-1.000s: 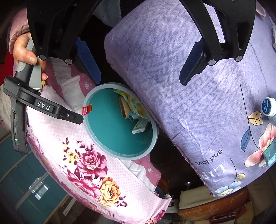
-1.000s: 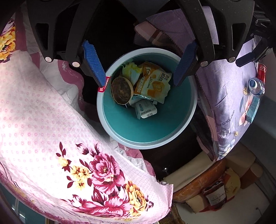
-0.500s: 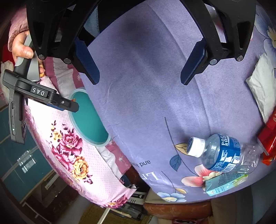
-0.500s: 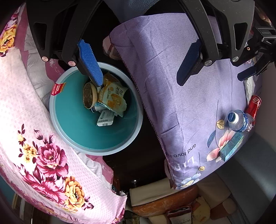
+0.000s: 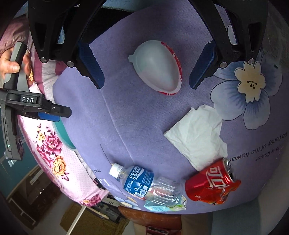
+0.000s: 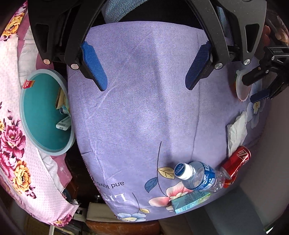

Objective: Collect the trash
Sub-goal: 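Grasp the white egg-shaped cup with left tool while right grasps the water bottle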

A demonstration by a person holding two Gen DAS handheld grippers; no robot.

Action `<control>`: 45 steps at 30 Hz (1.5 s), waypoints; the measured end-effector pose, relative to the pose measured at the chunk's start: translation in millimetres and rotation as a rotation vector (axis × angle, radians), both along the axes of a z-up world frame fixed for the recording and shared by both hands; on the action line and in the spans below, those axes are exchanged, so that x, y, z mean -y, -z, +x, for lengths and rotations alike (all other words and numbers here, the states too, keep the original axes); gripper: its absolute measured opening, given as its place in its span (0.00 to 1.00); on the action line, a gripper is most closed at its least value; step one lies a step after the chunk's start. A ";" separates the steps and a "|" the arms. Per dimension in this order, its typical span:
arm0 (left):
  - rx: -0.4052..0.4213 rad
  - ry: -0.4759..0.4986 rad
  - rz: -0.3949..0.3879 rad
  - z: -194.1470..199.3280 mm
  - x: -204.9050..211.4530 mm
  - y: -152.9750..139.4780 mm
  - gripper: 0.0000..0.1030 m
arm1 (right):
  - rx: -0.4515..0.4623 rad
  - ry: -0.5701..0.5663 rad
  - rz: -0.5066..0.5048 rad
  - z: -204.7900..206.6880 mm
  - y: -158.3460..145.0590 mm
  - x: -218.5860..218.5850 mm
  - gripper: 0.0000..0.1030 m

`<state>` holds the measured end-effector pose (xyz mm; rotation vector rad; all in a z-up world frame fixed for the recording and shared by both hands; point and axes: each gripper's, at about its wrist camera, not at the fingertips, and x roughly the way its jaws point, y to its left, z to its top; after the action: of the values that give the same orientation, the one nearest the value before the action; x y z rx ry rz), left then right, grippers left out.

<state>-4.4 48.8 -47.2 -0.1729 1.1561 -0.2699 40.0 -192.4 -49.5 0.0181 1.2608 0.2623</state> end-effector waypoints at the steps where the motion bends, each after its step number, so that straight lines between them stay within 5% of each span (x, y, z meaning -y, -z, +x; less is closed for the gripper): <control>1: -0.001 0.000 0.003 -4.0 -2.2 1.6 0.92 | -0.005 -0.012 -0.001 -1.0 1.0 -6.4 0.81; 15: -0.043 -0.062 0.056 -18.2 -4.1 23.3 0.91 | -0.018 -0.094 -0.027 -8.8 1.8 -40.3 0.81; 18: -0.024 -0.073 0.113 -18.2 -2.1 21.8 0.76 | -0.021 -0.086 -0.027 -7.5 3.2 -38.2 0.82; 21: 0.004 -0.069 0.169 -19.8 1.0 19.6 0.43 | -0.024 -0.081 -0.028 -5.8 6.0 -37.5 0.81; 32: 0.047 -0.161 0.036 0.6 -37.8 1.3 0.43 | 0.001 -0.128 -0.083 20.8 3.6 -53.7 0.82; 45: 0.058 -0.210 -0.076 47.8 -77.3 0.5 0.44 | 0.117 -0.296 -0.203 102.2 -25.7 -120.2 0.82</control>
<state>43.4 126.0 -47.7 -0.3494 1.0612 -0.1322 142.3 -72.2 -23.8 -0.3561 1.1661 0.3835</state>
